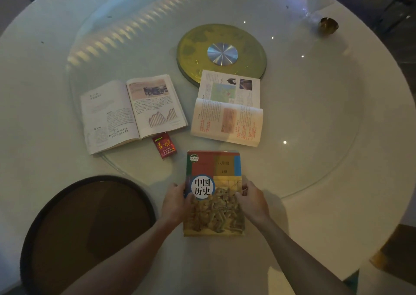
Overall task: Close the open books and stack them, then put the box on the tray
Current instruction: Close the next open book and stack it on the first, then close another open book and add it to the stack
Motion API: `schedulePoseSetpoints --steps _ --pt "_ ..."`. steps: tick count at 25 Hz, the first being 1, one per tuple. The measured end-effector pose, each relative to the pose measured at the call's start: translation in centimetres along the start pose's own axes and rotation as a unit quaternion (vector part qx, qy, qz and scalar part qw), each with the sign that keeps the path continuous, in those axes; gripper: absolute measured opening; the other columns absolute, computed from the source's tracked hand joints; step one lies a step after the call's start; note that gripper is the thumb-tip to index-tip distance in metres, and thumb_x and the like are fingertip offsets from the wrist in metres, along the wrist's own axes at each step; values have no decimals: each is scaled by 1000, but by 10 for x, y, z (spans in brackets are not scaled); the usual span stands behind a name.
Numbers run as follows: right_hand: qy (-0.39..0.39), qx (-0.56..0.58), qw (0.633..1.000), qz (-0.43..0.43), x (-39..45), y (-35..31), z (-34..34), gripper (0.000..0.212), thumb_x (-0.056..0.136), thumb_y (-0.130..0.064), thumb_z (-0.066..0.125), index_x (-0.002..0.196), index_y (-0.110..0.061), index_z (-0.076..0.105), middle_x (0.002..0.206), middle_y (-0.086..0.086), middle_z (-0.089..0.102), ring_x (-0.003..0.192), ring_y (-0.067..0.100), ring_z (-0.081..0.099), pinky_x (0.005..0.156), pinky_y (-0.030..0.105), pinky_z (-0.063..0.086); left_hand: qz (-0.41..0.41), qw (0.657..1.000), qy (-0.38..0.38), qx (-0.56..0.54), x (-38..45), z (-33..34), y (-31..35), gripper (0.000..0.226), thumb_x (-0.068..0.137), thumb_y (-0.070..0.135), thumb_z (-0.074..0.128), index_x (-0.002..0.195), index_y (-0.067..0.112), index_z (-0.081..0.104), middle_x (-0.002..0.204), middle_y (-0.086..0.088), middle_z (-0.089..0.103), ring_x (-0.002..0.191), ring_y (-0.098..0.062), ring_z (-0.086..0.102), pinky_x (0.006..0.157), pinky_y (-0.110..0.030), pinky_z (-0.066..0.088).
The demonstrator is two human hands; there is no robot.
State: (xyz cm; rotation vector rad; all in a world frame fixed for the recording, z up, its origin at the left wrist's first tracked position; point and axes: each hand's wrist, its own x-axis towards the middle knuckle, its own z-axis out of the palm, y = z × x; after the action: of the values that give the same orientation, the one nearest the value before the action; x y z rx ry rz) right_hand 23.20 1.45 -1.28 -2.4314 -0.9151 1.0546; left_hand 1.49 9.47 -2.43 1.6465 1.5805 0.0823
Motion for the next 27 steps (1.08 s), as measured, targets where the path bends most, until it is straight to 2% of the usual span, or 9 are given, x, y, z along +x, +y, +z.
schedulePoseSetpoints --steps 4,8,10,13,16,19,22,25,27 --pt "7 -58 998 -29 19 -3 -17 10 91 -31 55 86 -23 56 80 -1 64 72 18 61 57 37 49 29 996 48 66 8 -5 7 29 91 39 63 117 25 64 92 6 59 80 -11 60 69 -33 58" --pt "61 63 996 26 71 -16 -51 17 97 -26 59 88 -16 68 87 5 71 85 26 68 77 46 58 56 993 94 45 40 -21 42 19 96 36 60 106 21 66 82 4 64 69 -11 61 62 -32 55" --pt "58 134 989 36 98 -26 -69 13 98 -28 62 100 -18 69 101 5 73 91 22 68 80 42 59 53 993 103 -17 68 -27 66 24 95 31 63 113 16 66 96 -1 66 81 -16 64 67 -30 53" --pt "33 239 970 43 135 -43 -89 37 95 -35 68 127 -16 64 123 -1 70 109 16 67 92 37 59 7 991 65 -118 122 -30 100 53 89 29 69 138 13 54 125 -2 59 107 -19 61 82 -30 51" --pt "16 293 955 43 160 -57 -99 29 97 -26 67 124 -16 67 123 2 73 106 14 70 90 35 59 -43 980 38 -191 159 -34 119 66 80 36 75 140 22 50 130 -1 60 120 -20 60 99 -44 55" --pt "-19 306 951 45 171 -60 -101 27 99 -23 64 124 -13 69 123 3 74 102 12 68 78 25 51 -89 975 41 -201 178 -35 123 59 79 46 74 130 20 58 117 0 68 113 -22 65 91 -43 59" --pt "-10 317 947 55 176 -50 -105 25 101 -19 59 120 -12 73 121 4 76 105 19 71 74 23 49 -111 964 23 -239 173 -38 124 36 96 33 63 122 9 68 104 0 70 102 -19 68 70 -23 54" --pt "-17 320 944 76 171 -35 -116 23 100 -20 62 117 -10 73 115 5 78 110 30 72 87 35 55 -85 955 44 -280 157 -43 123 28 100 26 60 117 6 70 101 -3 72 95 -19 71 71 -26 57" --pt "-12 325 942 81 157 -29 -125 26 98 -17 66 123 -10 69 115 5 77 107 25 74 97 44 60 -72 948 28 -309 145 -48 129 23 99 23 61 112 7 71 101 -7 75 89 -22 74 75 -33 62"
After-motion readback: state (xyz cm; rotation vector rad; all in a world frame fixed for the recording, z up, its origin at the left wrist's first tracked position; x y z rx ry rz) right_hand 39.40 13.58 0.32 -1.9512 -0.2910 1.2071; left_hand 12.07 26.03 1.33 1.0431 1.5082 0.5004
